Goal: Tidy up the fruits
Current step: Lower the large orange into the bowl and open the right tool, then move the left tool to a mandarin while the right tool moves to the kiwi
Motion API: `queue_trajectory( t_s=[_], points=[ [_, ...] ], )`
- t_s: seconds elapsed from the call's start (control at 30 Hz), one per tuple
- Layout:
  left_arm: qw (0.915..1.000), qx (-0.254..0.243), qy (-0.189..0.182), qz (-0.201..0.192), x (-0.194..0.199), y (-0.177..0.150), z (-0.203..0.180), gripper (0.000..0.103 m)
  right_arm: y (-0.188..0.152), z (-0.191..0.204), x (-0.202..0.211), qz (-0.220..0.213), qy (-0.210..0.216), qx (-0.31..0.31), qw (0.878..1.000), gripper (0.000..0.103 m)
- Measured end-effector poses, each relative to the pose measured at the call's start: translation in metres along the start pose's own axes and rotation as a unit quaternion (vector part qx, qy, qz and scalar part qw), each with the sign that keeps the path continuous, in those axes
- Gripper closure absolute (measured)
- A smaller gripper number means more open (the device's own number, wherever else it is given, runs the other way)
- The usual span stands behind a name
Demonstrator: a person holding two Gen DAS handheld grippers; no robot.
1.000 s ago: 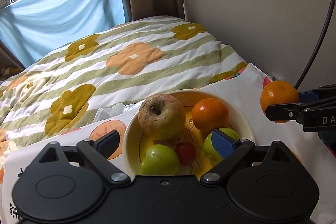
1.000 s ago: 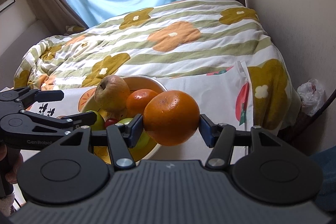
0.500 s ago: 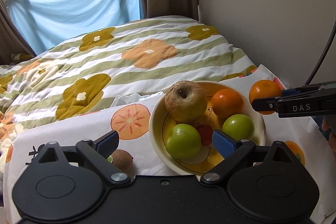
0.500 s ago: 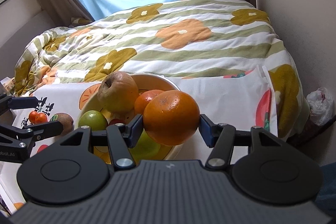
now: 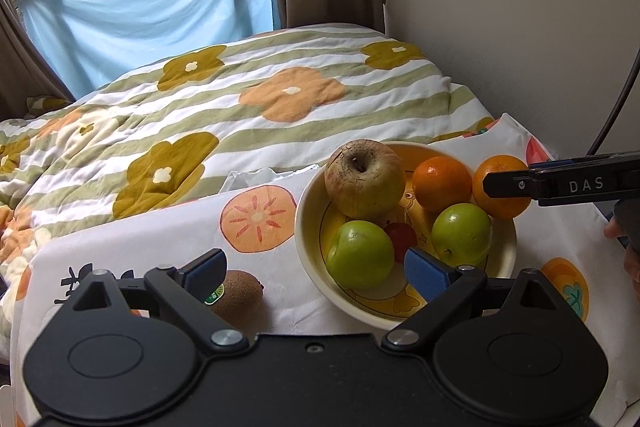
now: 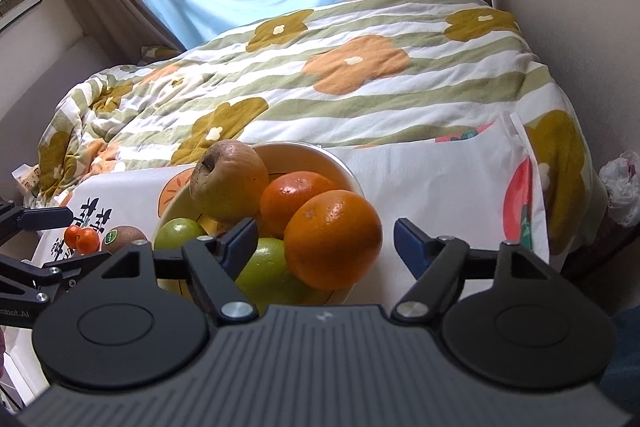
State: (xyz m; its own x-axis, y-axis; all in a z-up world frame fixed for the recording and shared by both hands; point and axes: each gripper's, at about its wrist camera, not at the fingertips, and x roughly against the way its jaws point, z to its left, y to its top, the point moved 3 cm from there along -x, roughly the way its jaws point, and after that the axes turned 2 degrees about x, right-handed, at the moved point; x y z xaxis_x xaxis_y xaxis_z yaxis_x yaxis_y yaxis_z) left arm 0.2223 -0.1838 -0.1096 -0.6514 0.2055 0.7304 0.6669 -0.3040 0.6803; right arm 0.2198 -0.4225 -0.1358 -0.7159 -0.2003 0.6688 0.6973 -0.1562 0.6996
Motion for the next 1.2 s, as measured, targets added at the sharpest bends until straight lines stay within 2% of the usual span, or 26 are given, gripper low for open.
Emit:
queue_trajectory(
  t_s=[0.33, 0.57, 0.83, 0.9, 1.2],
  points=[
    [0.9999, 0.005, 0.004, -0.009, 0.012, -0.002, -0.001, 0.005, 0.001, 0.012, 0.021, -0.011, -0.012, 0.019, 1.0, 0.002],
    [0.999, 0.022, 0.026, -0.03, 0.042, -0.009, 0.005, 0.005, 0.001, 0.026, 0.042, -0.012, -0.013, 0.03, 0.999, 0.002],
    [0.9949, 0.058, 0.062, -0.055, 0.09, -0.024, 0.022, 0.005, 0.001, 0.061, 0.069, -0.015, -0.014, 0.076, 0.997, 0.002],
    [0.994, 0.062, 0.071, -0.057, 0.099, -0.029, 0.027, 0.002, 0.0, 0.072, 0.073, -0.018, -0.014, 0.084, 0.996, 0.0],
    [0.9905, 0.069, 0.103, -0.061, 0.131, -0.056, 0.069, 0.0, -0.007, 0.125, 0.08, -0.023, 0.008, 0.085, 0.996, 0.0]
  ],
)
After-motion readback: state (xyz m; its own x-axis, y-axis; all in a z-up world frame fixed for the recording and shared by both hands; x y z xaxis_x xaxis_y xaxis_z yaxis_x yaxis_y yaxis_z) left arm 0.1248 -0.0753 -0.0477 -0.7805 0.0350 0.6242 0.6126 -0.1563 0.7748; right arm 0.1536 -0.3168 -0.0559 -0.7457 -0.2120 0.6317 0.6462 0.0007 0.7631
